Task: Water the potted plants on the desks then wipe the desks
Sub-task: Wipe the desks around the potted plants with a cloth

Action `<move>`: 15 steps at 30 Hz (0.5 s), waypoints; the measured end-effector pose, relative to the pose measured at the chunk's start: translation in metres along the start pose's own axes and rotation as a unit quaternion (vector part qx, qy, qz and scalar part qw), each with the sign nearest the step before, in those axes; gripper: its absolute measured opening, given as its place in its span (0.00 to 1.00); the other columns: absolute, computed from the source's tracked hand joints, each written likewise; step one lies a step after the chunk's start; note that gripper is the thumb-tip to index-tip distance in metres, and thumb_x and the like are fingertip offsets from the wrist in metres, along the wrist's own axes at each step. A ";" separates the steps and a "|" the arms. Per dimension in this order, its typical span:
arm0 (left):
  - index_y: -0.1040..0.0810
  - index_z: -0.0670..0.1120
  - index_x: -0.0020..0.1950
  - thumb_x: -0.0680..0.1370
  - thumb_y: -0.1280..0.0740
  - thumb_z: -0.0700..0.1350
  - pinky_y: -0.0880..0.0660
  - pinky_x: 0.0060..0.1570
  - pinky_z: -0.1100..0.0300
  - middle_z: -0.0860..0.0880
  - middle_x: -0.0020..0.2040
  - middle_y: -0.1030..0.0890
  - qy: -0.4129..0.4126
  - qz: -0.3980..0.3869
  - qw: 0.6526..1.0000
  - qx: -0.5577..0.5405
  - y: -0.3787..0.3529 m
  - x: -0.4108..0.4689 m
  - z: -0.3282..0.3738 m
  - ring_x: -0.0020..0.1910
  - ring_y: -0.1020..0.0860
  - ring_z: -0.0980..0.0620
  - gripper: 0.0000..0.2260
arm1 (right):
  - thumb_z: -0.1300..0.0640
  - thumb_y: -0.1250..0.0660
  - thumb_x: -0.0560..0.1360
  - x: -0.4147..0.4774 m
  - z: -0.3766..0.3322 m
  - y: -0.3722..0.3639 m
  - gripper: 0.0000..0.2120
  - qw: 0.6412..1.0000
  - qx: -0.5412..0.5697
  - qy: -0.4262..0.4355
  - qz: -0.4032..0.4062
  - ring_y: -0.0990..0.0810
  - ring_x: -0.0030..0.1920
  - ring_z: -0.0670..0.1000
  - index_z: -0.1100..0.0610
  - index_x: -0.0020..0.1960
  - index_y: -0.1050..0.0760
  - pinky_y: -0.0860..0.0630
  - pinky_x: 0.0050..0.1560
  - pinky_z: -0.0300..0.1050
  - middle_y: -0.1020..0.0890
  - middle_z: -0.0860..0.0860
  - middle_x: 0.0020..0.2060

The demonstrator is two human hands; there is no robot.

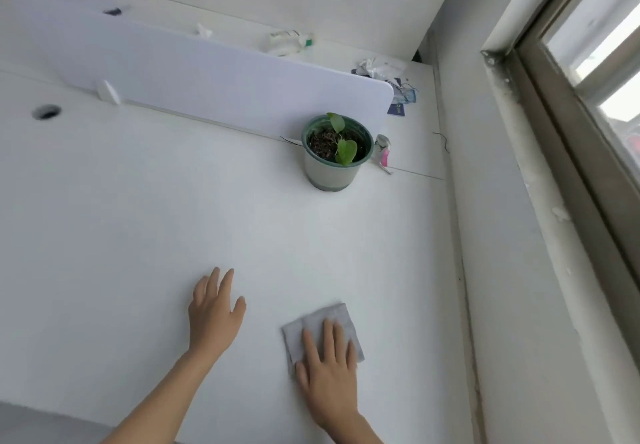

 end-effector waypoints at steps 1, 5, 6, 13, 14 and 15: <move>0.40 0.45 0.74 0.78 0.40 0.45 0.45 0.69 0.47 0.43 0.76 0.43 0.000 -0.003 1.000 0.021 -0.001 0.010 0.003 0.75 0.48 0.42 0.25 | 0.45 0.48 0.74 0.011 0.003 0.002 0.21 1.000 -0.004 -0.001 -0.006 0.40 0.70 0.57 0.50 0.63 0.33 0.43 0.62 0.55 0.27 0.61 0.63; 0.31 0.39 0.69 0.75 0.37 0.46 0.38 0.64 0.38 0.36 0.72 0.34 -0.039 -0.003 0.995 0.087 -0.004 0.051 0.008 0.72 0.39 0.34 0.23 | 0.43 0.49 0.73 0.080 0.037 0.016 0.22 0.997 0.007 -0.065 -0.050 0.25 0.61 0.63 0.50 0.61 0.28 0.32 0.57 0.59 0.20 0.61 0.57; 0.30 0.39 0.67 0.73 0.38 0.48 0.37 0.63 0.36 0.35 0.70 0.32 -0.039 -0.007 0.995 0.096 -0.005 0.061 0.005 0.70 0.37 0.33 0.24 | 0.43 0.48 0.71 0.101 0.048 0.024 0.24 0.996 -0.001 -0.076 -0.044 0.22 0.59 0.63 0.52 0.60 0.24 0.27 0.55 0.60 0.20 0.62 0.57; 0.26 0.41 0.63 0.72 0.47 0.55 0.33 0.61 0.44 0.37 0.65 0.25 -0.034 -0.015 0.987 0.158 -0.015 0.087 -0.019 0.65 0.28 0.36 0.27 | 0.46 0.50 0.79 0.214 0.098 0.076 0.25 0.994 0.009 -0.103 -0.033 0.54 0.75 0.58 0.49 0.74 0.46 0.50 0.71 0.56 0.49 0.57 0.76; 0.25 0.42 0.62 0.72 0.46 0.55 0.37 0.61 0.46 0.38 0.64 0.24 -0.038 -0.007 0.987 0.159 -0.015 0.088 -0.019 0.65 0.30 0.37 0.26 | 0.47 0.50 0.79 0.226 0.102 0.080 0.25 0.994 0.009 -0.108 -0.031 0.54 0.75 0.59 0.49 0.74 0.46 0.50 0.71 0.56 0.49 0.57 0.76; 0.25 0.42 0.62 0.71 0.46 0.56 0.40 0.60 0.47 0.38 0.64 0.24 -0.043 0.004 0.987 0.157 -0.013 0.089 -0.019 0.65 0.32 0.39 0.26 | 0.47 0.50 0.78 0.237 0.105 0.083 0.25 0.993 0.012 -0.116 -0.032 0.54 0.75 0.59 0.49 0.74 0.46 0.51 0.71 0.56 0.49 0.57 0.76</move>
Point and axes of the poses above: each hand's wrist, its own x-axis towards the middle knuckle, its own y-axis out of the back of the hand, z = x × y, the point moved 10 cm from there along x, towards the middle knuckle
